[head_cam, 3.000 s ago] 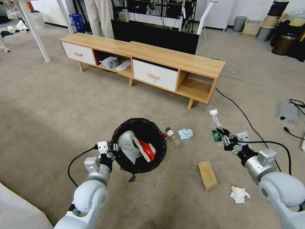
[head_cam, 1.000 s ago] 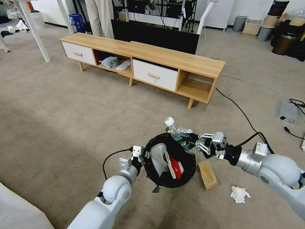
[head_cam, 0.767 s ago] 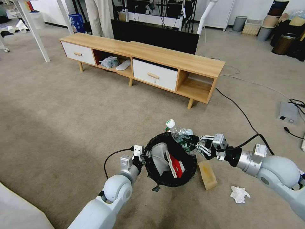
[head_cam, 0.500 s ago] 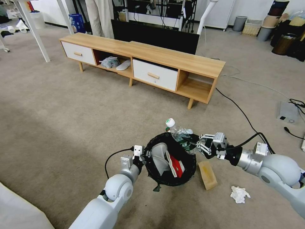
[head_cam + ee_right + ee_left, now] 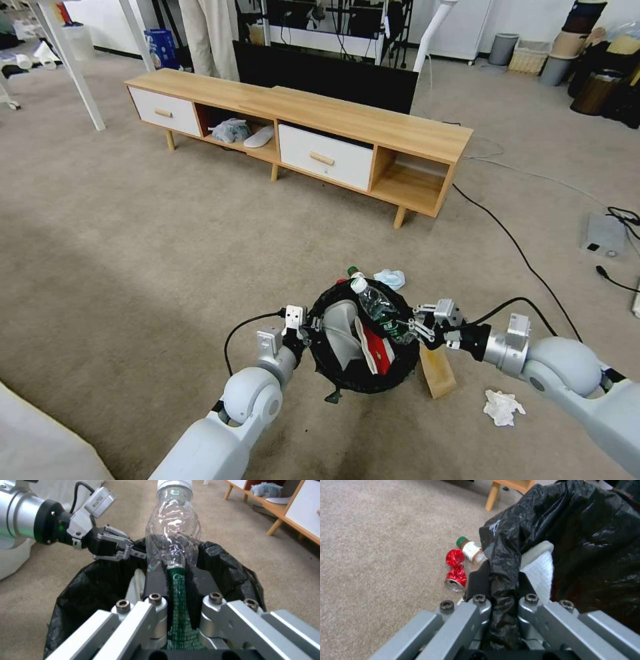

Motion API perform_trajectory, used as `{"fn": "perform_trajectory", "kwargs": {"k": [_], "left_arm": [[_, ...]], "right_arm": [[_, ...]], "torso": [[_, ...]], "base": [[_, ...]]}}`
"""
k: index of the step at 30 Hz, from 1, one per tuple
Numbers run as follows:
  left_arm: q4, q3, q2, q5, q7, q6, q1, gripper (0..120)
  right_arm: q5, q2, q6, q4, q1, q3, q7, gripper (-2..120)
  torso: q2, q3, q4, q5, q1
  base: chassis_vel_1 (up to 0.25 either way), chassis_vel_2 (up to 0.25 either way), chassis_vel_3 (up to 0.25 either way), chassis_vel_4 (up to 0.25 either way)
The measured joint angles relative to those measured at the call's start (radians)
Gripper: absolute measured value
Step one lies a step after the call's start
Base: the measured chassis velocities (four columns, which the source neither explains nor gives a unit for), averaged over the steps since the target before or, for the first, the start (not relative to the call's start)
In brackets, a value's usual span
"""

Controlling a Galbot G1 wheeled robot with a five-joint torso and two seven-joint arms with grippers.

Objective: Pick up the trash bin and place the garbage on the floor into it.

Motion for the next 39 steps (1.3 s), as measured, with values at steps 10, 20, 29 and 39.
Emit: {"fn": "perform_trajectory", "kwargs": {"k": [10,20,29,39], "left_arm": [[-0.006,0.003,-0.001,0.002,0.003,-0.003,0.009,4],[-0.011,0.001,0.002,0.005,0.008,-0.005,0.027,4],[-0.014,-0.001,0.007,0.000,0.004,-0.005,0.035,4],[-0.007,-0.025,0.007,-0.029,-0.009,-0.001,0.035,4]], "right_arm": [[-0.013,0.024,0.001,-0.006,0.017,-0.026,0.025,14],[-0.020,0.025,0.007,-0.004,0.010,-0.021,0.034,48],[-0.019,0.016,0.010,0.002,-0.006,0.006,0.035,82],[-0.025,-0.002,0.013,0.035,-0.031,0.057,0.048,100]], "torso": [[0.000,0.000,0.0000,0.0000,0.000],[0.000,0.000,0.0000,0.0000,0.000],[0.000,0.000,0.0000,0.0000,0.000],[0.000,0.000,0.0000,-0.0001,0.000]], "base": [[0.000,0.000,0.000,0.000],[0.000,0.000,0.000,0.000],[0.000,0.000,0.000,0.000],[0.000,0.000,0.000,0.000]]}}
